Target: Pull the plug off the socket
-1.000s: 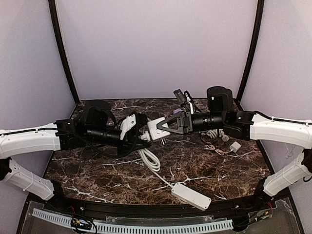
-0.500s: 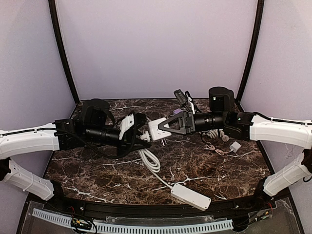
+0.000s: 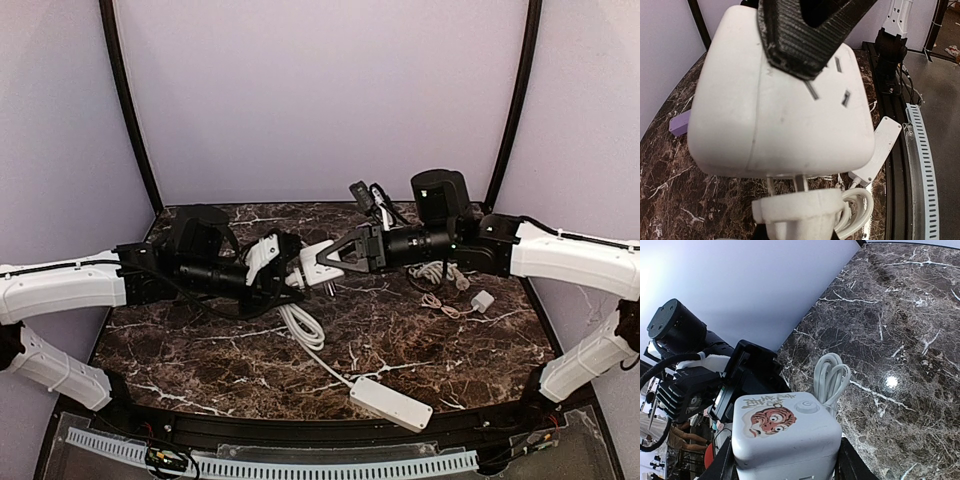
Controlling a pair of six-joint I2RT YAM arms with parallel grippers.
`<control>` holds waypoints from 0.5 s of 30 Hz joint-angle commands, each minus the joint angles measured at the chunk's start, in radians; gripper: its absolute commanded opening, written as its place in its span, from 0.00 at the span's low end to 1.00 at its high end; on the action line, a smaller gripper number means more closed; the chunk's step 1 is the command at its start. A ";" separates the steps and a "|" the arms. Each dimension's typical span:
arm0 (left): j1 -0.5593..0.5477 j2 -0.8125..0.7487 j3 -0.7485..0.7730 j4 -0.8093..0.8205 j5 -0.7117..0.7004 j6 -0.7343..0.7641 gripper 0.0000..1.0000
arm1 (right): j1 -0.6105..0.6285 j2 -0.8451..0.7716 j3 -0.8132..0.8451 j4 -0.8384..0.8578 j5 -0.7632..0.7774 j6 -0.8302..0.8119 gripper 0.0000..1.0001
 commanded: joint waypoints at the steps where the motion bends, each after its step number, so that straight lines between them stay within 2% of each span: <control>1: 0.011 -0.031 -0.001 -0.096 0.040 -0.049 0.01 | -0.035 0.018 0.021 -0.138 0.239 -0.084 0.00; 7: 0.010 -0.033 -0.001 -0.096 0.039 -0.049 0.01 | -0.036 0.010 0.032 -0.165 0.274 -0.085 0.00; 15: 0.010 -0.035 -0.002 -0.094 0.037 -0.049 0.01 | -0.036 -0.060 -0.030 0.105 0.033 -0.010 0.00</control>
